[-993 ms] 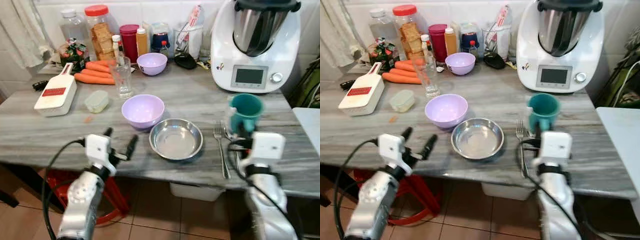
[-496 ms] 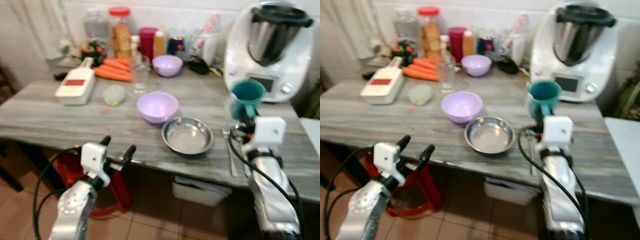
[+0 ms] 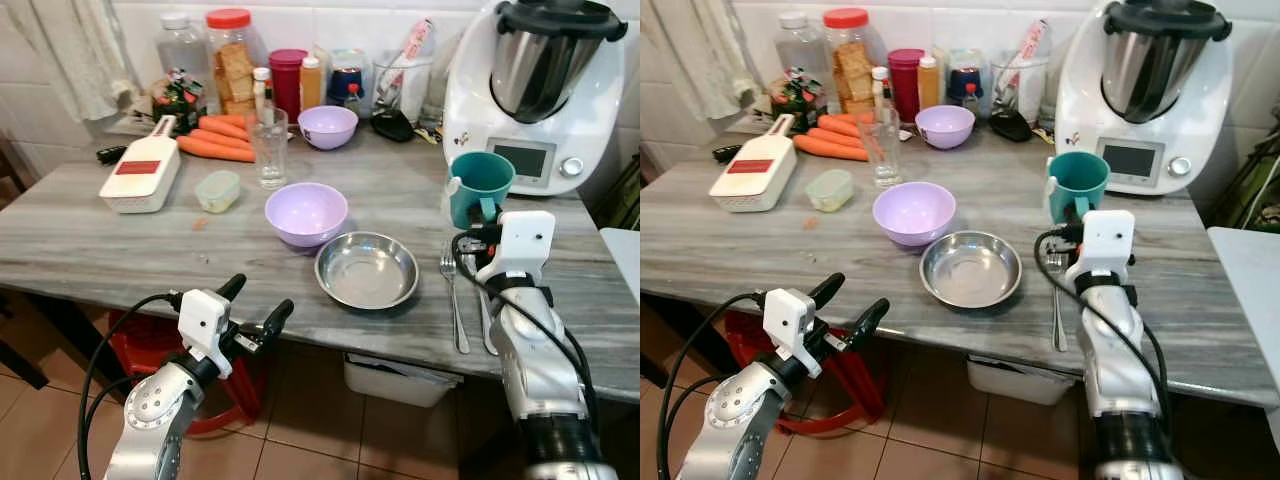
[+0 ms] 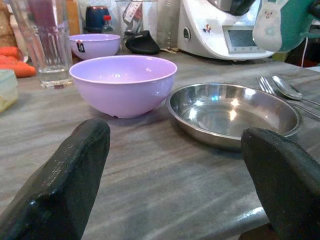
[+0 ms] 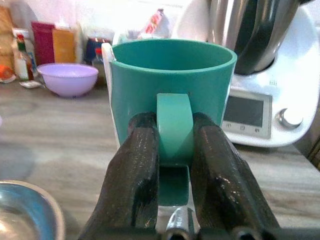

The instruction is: Setting the table

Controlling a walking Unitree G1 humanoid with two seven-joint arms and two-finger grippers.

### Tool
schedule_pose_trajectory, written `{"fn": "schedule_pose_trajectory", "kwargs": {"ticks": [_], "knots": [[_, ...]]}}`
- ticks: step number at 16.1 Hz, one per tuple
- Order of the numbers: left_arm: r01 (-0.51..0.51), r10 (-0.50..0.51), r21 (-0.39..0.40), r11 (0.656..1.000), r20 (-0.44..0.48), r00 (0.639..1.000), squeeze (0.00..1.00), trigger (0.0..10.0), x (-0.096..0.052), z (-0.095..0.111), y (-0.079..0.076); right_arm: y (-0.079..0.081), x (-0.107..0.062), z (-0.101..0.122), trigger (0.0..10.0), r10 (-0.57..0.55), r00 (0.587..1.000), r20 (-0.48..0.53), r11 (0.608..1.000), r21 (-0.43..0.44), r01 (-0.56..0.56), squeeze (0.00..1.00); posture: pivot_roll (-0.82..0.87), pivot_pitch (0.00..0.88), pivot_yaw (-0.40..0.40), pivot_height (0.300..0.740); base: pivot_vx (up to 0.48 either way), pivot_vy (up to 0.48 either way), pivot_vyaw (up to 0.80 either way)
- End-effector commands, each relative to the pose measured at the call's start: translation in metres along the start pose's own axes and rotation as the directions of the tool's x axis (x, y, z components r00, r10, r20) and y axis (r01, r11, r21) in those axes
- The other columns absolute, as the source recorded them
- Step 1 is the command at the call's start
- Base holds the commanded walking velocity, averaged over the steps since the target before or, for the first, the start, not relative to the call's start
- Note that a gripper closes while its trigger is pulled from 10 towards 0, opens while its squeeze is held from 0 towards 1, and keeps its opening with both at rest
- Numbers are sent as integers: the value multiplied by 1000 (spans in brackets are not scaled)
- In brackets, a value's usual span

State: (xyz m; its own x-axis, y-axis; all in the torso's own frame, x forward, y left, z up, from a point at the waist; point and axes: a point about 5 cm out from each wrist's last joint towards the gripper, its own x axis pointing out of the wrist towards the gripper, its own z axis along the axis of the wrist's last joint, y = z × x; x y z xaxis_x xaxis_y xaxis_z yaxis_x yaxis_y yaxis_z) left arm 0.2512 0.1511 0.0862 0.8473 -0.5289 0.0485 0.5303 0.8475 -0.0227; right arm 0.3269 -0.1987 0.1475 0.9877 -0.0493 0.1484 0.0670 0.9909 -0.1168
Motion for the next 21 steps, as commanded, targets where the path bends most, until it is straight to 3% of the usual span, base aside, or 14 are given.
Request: {"fn": "schedule_pose_trajectory", "kwargs": {"ticks": [1, 6, 10, 21], "knots": [[13, -13, 10, 1000, 3, 1000, 0, 10000, -1, 4, 1, 3, 8, 4, 10000, 21, 1000, 14, 1000, 11, -21, 0, -18, 0, 10, 740, 0, 0, 0], [21, -21, 9, 1000, 6, 1000, 0, 10000, -5, 10, -1, 21, 30, 7, 10000, 119, 993, 22, 992, 44, -119, 0, 5, 0, 11, 740, 0, 0, 0], [73, -73, -37, 997, 12, 997, 0, 10000, -8, 15, -8, 35, 39, 2, 10000, 179, 984, -1, 982, 68, -179, 0, 26, 0, 2, 740, 0, 0, 0], [173, -173, -67, 983, -9, 985, 0, 10000, -10, 22, -16, 21, 38, -24, 10000, 127, 988, -91, 990, 75, -120, 0, 31, 0, 14, 740, 0, 0, 0]]}}
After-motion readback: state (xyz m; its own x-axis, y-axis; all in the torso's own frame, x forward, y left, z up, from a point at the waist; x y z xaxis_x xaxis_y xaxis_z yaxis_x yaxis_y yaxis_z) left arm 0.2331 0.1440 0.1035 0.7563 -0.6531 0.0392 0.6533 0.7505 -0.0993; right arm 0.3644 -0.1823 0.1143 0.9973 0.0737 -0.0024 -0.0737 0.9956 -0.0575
